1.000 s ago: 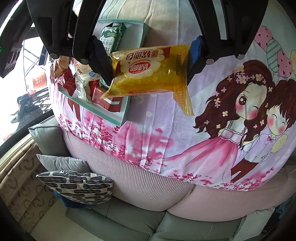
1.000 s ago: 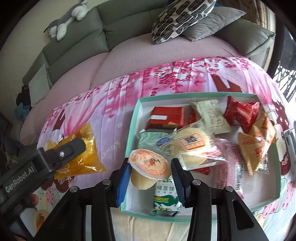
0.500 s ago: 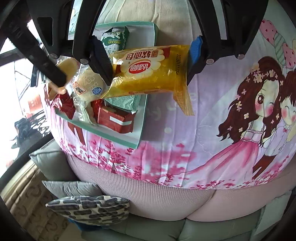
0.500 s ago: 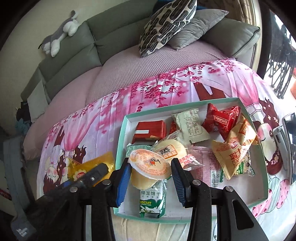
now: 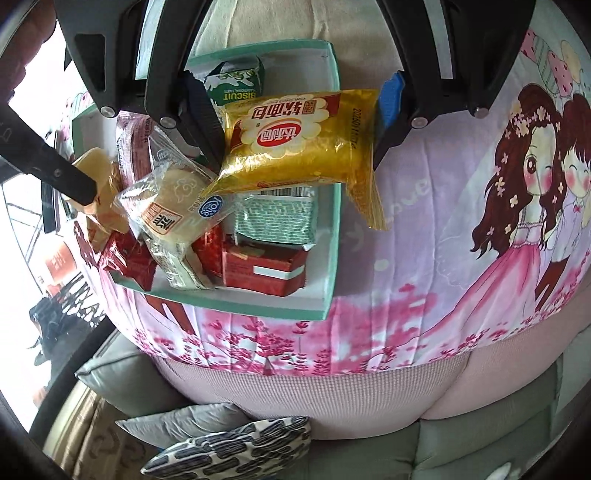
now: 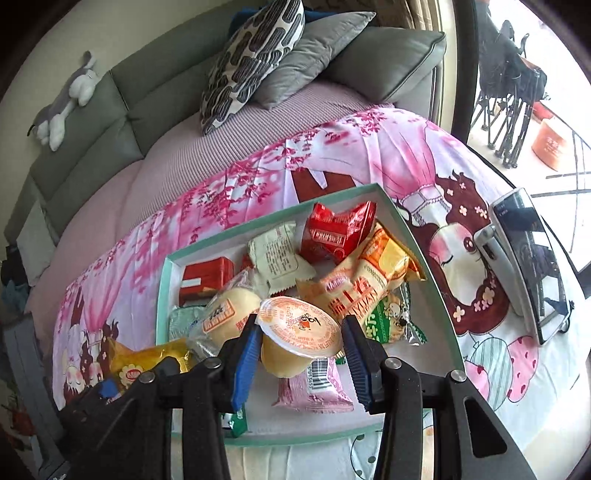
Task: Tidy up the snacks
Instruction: 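Lower the yellow pack and jelly cup into the tray and open both tools, then withdraw both open tools from the tray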
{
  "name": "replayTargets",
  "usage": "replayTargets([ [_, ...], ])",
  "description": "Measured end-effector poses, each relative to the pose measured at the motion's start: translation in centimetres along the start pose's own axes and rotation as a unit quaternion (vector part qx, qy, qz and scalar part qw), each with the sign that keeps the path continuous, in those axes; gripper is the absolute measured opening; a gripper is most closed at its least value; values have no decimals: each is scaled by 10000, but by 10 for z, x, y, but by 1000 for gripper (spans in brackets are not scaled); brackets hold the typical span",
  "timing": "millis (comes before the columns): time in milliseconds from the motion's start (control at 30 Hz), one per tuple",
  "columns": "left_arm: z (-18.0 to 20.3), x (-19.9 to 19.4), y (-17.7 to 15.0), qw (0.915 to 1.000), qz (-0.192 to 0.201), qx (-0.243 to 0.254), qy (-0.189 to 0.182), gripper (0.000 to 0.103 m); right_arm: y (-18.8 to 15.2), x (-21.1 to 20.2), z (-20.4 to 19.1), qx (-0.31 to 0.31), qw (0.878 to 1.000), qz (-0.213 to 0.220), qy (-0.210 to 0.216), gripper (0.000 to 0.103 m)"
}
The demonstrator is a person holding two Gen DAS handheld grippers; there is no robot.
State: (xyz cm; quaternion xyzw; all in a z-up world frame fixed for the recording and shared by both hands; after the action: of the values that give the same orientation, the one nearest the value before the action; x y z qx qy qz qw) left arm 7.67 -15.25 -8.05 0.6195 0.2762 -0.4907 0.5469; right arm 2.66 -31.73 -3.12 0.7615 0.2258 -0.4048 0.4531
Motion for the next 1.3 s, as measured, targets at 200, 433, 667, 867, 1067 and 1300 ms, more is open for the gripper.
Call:
replayTargets([
  [200,13,3,-5,9996,-110,111,-243,74,-17,11,-7,-152,9996,-239,79,47],
  [433,10,14,0,9980,-212,-147,-576,75,-27,15,-12,-259,9991,-321,64,47],
  [667,5,20,3,9930,-303,-571,-992,78,-42,20,-16,-353,9981,-493,114,48],
  [867,6,16,-1,9889,-376,-737,-1233,84,-51,21,-19,-428,9979,-478,117,65],
  [1067,6,11,-6,9819,-438,-985,-1557,91,-55,19,-16,-412,9982,-422,126,74],
  [1300,-2,-4,-14,9740,-292,-1286,-1840,94,-62,13,-14,-473,9980,-386,132,78],
])
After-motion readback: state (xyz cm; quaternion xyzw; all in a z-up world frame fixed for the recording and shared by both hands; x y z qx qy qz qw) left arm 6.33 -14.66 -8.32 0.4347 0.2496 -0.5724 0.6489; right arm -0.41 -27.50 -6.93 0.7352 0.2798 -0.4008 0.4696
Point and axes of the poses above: each gripper's, at about its wrist camera, not at the fingertips, and x roughly the way its jaws point, z to its right, y to its top, the point moved 10 cm from there along x, roughly the way its jaws point, and after that the axes turned 5 degrees about y, right-handed, at the moved point
